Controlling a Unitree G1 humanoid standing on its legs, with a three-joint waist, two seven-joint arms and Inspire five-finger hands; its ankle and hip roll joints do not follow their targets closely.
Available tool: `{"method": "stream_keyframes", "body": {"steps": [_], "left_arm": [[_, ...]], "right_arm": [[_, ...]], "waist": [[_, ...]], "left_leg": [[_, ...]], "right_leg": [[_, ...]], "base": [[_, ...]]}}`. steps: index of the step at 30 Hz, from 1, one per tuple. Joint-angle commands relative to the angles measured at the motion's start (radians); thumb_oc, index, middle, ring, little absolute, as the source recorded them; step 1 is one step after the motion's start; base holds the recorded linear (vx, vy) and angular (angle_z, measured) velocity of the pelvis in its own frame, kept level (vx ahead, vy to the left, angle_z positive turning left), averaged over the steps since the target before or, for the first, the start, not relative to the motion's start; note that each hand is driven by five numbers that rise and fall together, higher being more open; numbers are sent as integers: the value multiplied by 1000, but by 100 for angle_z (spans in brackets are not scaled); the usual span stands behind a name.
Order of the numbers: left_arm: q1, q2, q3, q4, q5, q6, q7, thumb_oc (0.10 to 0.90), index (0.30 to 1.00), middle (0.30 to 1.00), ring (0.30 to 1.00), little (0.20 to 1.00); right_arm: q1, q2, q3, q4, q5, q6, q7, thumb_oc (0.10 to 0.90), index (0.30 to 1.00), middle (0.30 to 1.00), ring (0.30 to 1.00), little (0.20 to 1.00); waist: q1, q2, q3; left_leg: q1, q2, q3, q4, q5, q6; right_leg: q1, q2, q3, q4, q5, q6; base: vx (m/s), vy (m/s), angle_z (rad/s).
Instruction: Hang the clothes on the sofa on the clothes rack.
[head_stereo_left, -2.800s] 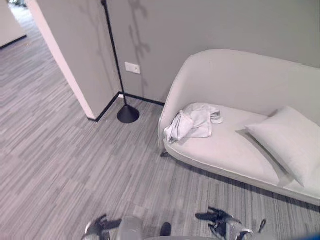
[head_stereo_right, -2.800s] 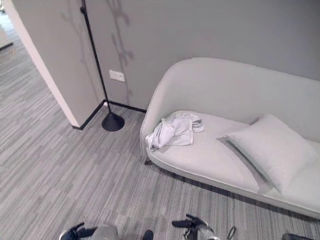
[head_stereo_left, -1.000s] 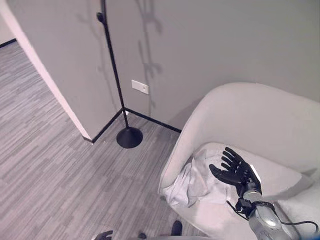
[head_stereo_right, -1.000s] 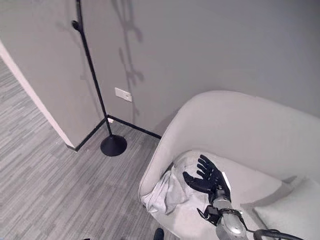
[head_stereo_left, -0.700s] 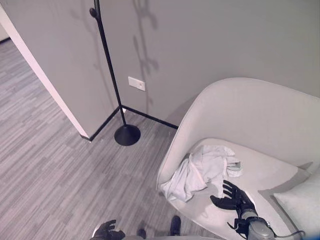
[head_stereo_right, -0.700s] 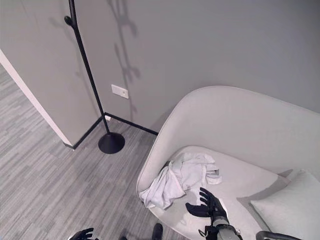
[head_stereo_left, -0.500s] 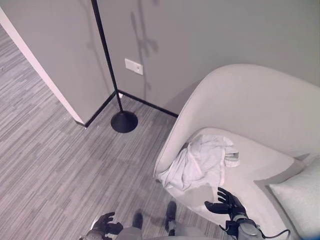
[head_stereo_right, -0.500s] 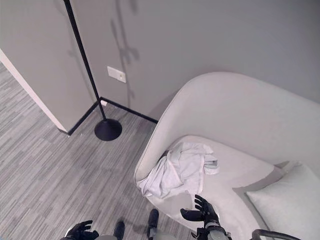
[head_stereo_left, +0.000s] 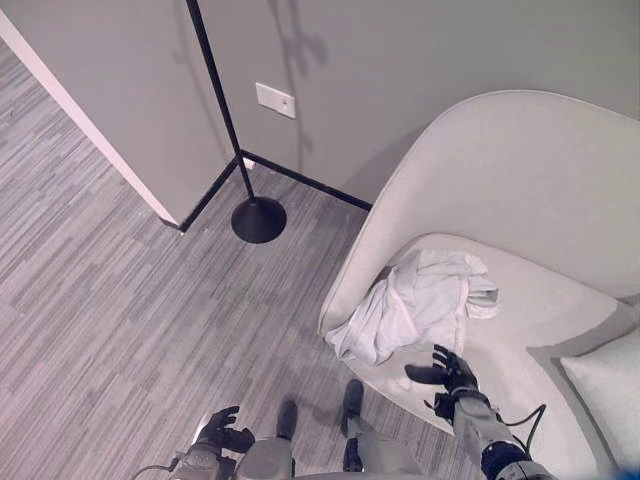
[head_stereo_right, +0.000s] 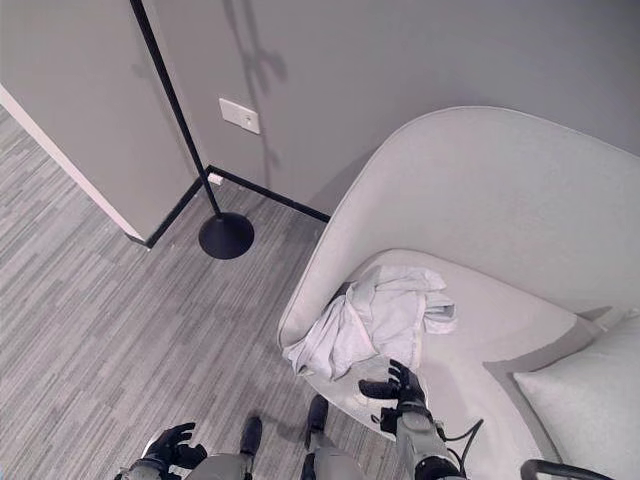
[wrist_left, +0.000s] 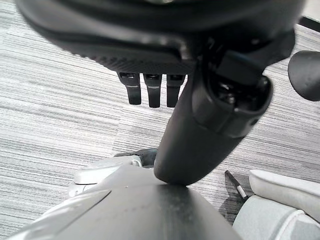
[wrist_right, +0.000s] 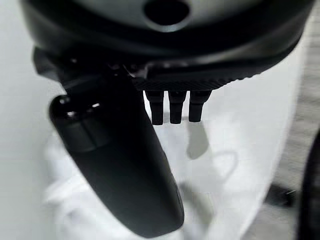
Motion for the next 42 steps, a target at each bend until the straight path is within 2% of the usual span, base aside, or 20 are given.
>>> {"method": "stream_keyframes", "body": {"steps": [1, 8, 10, 11, 12, 13, 19, 20, 21, 25, 28, 38, 39, 40, 42], "left_arm": [[-21, -67, -30, 69, -3, -14, -9, 800, 900, 900, 900, 900], [-28, -73, -38, 69, -5, -19, 1, 800, 900, 900, 900, 900], [-33, -75, -43, 74, -9, -22, 3, 800, 900, 900, 900, 900], [-41, -77, -52, 75, -14, -27, 8, 800, 900, 900, 900, 900], [-42, -77, -52, 76, -14, -28, 8, 800, 900, 900, 900, 900], [-56, -78, -69, 75, -17, -32, 11, 800, 900, 900, 900, 900], [-94, -73, -110, 79, -23, -35, 2, 800, 900, 900, 900, 900], [-107, -71, -126, 82, -25, -37, -2, 800, 900, 900, 900, 900], [-121, -67, -135, 82, -25, -38, -7, 800, 900, 900, 900, 900], [-149, -64, -140, 88, -17, -42, -13, 800, 900, 900, 900, 900], [-155, -62, -137, 91, -10, -46, -13, 800, 900, 900, 900, 900], [-152, -62, -114, 99, 11, -45, -17, 800, 900, 900, 900, 900], [-143, -57, -107, 90, 16, -44, -18, 800, 900, 900, 900, 900], [-142, -57, -107, 89, 16, -44, -18, 800, 900, 900, 900, 900], [-116, -49, -94, 47, 31, -42, -20, 800, 900, 900, 900, 900]], "right_arm": [[-9, -44, 7, -116, -6, -64, -19, 800, 900, 900, 900, 900], [-57, -13, 55, -76, -10, -58, -13, 800, 900, 900, 900, 900], [-85, 4, 77, -3, -1, -56, -10, 800, 900, 900, 900, 900], [-121, 21, 98, 95, 17, -53, -5, 800, 900, 900, 900, 900], [-124, 21, 98, 99, 17, -56, -4, 800, 900, 900, 900, 900], [-173, 45, 122, 215, 59, -51, 8, 800, 900, 900, 900, 900], [-245, 105, 181, 447, 143, -23, 71, 800, 900, 900, 900, 900], [-265, 128, 200, 505, 180, -13, 100, 590, 585, 585, 585, 585], [-274, 142, 206, 536, 216, -4, 126, 409, 314, 314, 314, 314], [-273, 154, 228, 524, 262, -4, 168, 400, 300, 300, 300, 300], [-263, 151, 246, 494, 246, -10, 177, 400, 300, 300, 300, 300], [-214, 110, 234, 366, 254, -47, 191, 400, 300, 300, 300, 300], [-205, 91, 228, 262, 271, -64, 191, 400, 300, 300, 300, 300], [-203, 90, 228, 260, 271, -63, 190, 400, 300, 300, 300, 300], [-172, 35, 226, 9, 269, -103, 183, 400, 300, 300, 300, 300]], "waist": [[15, 1, -23], [36, -3, -18], [47, -3, -14], [62, -2, -10], [62, -2, -10], [80, -1, -2], [118, 5, 18], [132, 9, 24], [141, 12, 28], [153, 15, 34], [153, 14, 35], [116, 9, 25], [106, 6, 19], [106, 6, 19], [89, 2, 12]], "left_leg": [[-115, -10, -59, -39, 82, -4], [-126, -15, -77, -39, 87, -3], [-131, -18, -85, -39, 91, -3], [-137, -20, -93, -39, 95, -3], [-138, -20, -93, -39, 95, -3], [-147, -24, -104, -39, 101, -4], [-167, -33, -127, -39, 115, -7], [-173, -37, -135, -39, 119, -9], [-177, -40, -143, -39, 121, -11], [-185, -45, -152, -39, 124, -14], [-186, -44, -152, -39, 124, -15], [-163, -35, -128, -39, 109, -13], [-154, -31, -119, -39, 105, -13], [-153, -31, -118, -39, 105, -12], [-136, -23, -100, -39, 99, -12]], "right_leg": [[95, -33, 14, 7, -103, 77], [91, -37, 1, 7, -103, 76], [89, -37, -5, 7, -103, 75], [86, -38, -12, 7, -101, 74], [85, -38, -13, 7, -101, 74], [79, -38, -21, 7, -100, 71], [69, -41, -41, 7, -96, 69], [66, -42, -47, 7, -97, 69], [65, -43, -54, 7, -98, 69], [60, -46, -62, 7, -96, 71], [59, -48, -64, 7, -95, 72], [69, -48, -45, 7, -97, 73], [75, -49, -38, 7, -99, 73], [75, -48, -37, 7, -99, 73], [87, -49, -25, 7, -100, 74]], "base": [[4, 25, 6], [0, 2, 1], [-10, 14, 4], [-13, 12, 6], [-26, 13, 16], [-18, 3, 25], [-21, 3, 21], [-19, 1, 11], [-13, 0, 17], [1, 7, 20], [6, 6, 8], [7, 0, -4], [8, -6, -16], [11, -10, -14], [2, -8, -6]]}}
